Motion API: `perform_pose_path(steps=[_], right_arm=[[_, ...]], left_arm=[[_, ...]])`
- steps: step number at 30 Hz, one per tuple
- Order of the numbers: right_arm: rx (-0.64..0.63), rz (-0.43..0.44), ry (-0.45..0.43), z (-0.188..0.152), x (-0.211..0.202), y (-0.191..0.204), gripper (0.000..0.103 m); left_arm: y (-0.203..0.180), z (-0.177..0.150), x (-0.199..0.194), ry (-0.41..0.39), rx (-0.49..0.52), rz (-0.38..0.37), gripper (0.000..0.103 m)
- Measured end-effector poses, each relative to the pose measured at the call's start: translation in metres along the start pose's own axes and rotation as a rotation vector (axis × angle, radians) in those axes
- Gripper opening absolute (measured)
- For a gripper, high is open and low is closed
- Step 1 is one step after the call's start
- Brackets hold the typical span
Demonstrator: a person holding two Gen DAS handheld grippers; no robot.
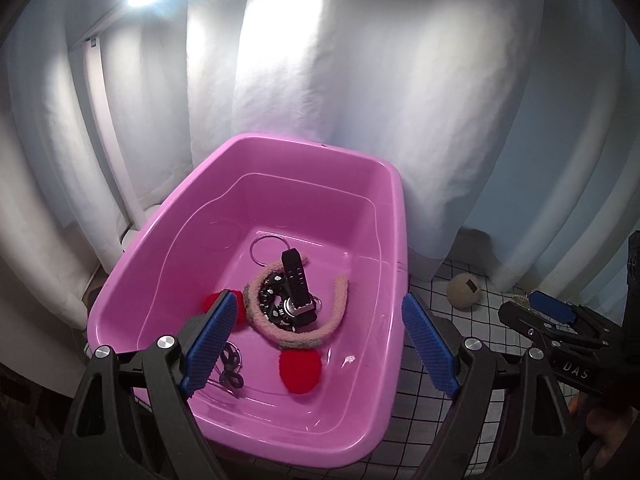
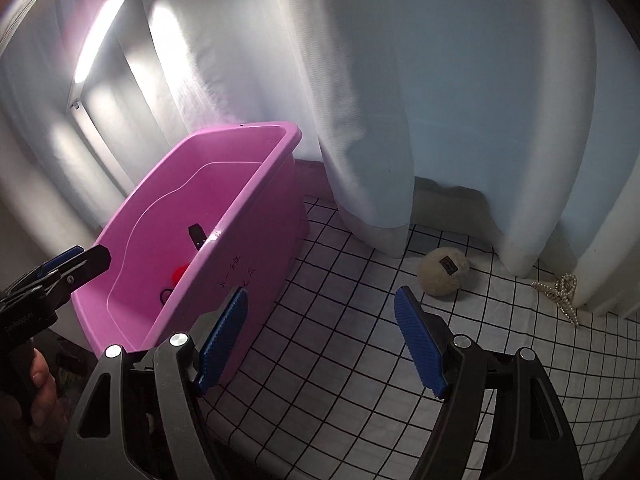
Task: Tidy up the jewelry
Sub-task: 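Bring both tools back over the table toward the pouch and pearl clip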
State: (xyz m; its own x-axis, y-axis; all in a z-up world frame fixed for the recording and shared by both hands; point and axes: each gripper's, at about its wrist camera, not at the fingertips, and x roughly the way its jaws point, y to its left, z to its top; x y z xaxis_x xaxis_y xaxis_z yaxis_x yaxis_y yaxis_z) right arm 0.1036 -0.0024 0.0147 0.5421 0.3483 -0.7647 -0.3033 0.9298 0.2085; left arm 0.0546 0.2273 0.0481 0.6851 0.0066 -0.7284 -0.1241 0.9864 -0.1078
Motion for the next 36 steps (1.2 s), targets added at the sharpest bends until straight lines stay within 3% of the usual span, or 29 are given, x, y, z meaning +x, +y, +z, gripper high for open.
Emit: perform_pose_path(steps=[10, 17, 21, 25, 31, 36], right_arm=[[0.118, -0.090, -0.004, -0.052, -0.031, -0.074, 0.072], [0.147, -0.184, -0.009, -0.076, -0.044, -0.130, 0.072], [0.128, -0.244, -0.031, -0.084, -0.048, -0.167, 0.076], [0.130, -0.244, -0.035, -0.089, -0.047, -0.206, 0.076], [0.134, -0.186, -0.017, -0.094, -0.031, -0.264, 0.076], [0.149, -0.126, 0.004, -0.096, -0.008, -0.301, 0.076]], left_arm=[[-0.069, -0.020, 0.013, 0.030, 0.137, -0.127, 0.086], [-0.121, -0.042, 0.039, 0.082, 0.187, -0.160, 0.091], [-0.150, -0.053, 0.059, 0.105, 0.187, -0.140, 0.092], [-0.177, -0.063, 0.078, 0.127, 0.167, -0.106, 0.093], [-0.203, -0.074, 0.104, 0.107, 0.105, -0.018, 0.093], [-0.218, -0.079, 0.128, 0.096, 0.060, 0.010, 0.093]])
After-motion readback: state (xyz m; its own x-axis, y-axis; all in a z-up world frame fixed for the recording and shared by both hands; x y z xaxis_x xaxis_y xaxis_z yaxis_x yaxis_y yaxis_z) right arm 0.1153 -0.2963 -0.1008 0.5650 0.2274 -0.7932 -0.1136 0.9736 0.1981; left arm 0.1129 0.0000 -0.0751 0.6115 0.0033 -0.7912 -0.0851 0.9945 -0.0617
